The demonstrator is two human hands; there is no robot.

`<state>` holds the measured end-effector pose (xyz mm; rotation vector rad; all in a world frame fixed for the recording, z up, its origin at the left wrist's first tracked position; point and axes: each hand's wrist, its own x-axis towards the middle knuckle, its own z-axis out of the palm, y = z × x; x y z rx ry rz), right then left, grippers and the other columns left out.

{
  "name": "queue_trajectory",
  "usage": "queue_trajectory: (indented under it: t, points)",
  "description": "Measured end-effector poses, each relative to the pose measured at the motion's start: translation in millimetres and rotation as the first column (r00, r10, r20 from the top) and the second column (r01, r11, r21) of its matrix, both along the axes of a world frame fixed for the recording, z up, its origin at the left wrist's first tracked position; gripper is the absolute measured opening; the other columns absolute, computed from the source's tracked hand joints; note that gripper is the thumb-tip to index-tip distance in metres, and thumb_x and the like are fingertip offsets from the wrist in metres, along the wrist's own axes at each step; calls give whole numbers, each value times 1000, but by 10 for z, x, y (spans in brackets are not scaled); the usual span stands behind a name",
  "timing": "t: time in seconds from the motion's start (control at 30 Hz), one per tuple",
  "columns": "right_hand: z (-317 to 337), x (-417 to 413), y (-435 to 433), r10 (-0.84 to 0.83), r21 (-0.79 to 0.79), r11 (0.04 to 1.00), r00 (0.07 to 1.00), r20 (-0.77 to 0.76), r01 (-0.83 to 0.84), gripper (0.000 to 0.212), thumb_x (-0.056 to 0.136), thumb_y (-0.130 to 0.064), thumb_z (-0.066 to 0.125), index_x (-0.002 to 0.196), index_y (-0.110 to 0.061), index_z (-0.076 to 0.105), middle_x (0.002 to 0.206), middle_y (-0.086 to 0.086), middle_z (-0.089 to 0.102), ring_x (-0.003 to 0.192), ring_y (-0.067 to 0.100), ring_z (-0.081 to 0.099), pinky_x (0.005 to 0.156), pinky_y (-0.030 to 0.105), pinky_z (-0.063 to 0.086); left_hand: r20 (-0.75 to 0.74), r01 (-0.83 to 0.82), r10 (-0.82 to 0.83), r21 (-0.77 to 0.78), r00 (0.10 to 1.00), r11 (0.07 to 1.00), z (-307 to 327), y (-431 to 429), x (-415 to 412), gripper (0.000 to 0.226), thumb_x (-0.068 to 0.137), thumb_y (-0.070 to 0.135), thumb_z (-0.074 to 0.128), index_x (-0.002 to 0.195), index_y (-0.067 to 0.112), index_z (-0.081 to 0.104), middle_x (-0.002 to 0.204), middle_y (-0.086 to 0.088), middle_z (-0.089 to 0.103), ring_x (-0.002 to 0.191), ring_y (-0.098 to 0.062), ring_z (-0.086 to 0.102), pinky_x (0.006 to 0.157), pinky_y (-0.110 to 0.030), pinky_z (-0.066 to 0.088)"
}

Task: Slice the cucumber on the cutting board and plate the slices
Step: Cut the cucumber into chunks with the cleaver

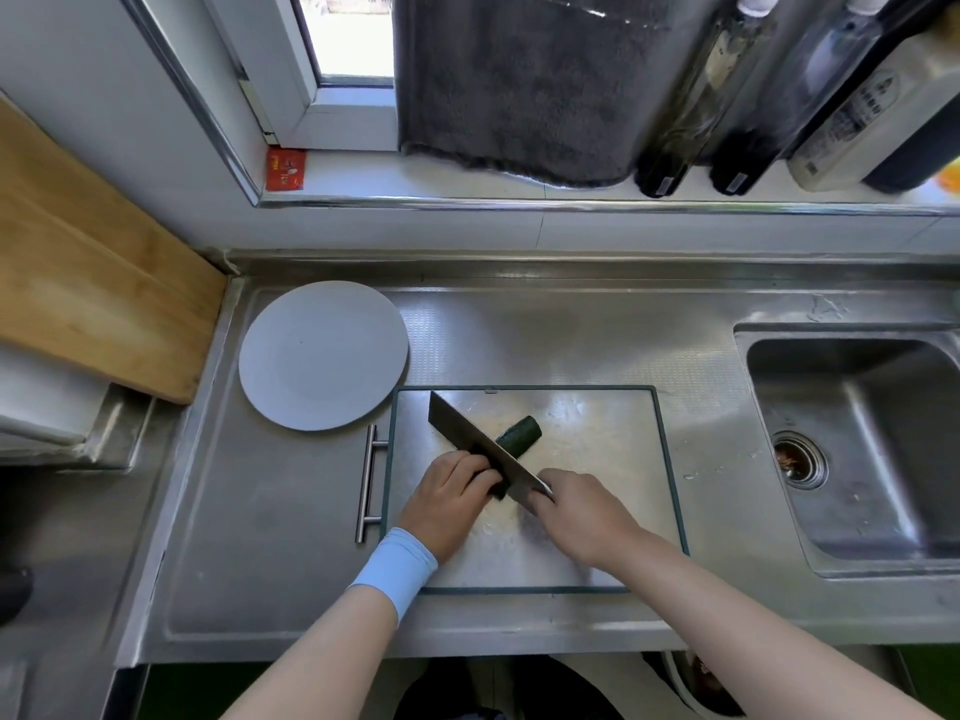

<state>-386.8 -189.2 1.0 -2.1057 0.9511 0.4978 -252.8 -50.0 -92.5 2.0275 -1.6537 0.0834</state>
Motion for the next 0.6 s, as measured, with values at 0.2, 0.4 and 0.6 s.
queue_trajectory:
  t: [0.2, 0.4, 0.6]
  points:
    - [147, 39, -117, -71, 41, 997, 996, 62, 69, 21, 93, -29, 50, 79, -15, 58, 73, 2, 62, 71, 24, 59, 59, 35, 42, 13, 117, -121, 187, 993, 975, 217, -95, 122, 34, 69, 14, 79, 99, 16, 62, 108, -5, 59, 99, -22, 53, 84, -27, 49]
    - [259, 123, -129, -93, 64, 994, 988, 123, 85, 20, 94, -28, 50, 80, -18, 60, 73, 1, 61, 67, 19, 56, 56, 31, 36, -28, 4, 5, 313, 1000, 950, 325, 46, 291, 39, 72, 17, 78, 107, 19, 62, 102, 0, 65, 88, -19, 62, 79, -26, 51]
    - [317, 180, -108, -101, 48, 994, 984, 147, 95, 21, 95, -29, 48, 79, -20, 57, 72, 3, 61, 61, 20, 53, 56, 32, 36, -111, -303, 384, 434, 916, 848, 365, 81, 614, 25, 91, 28, 56, 115, 20, 60, 114, 2, 61, 112, -21, 47, 92, -30, 35]
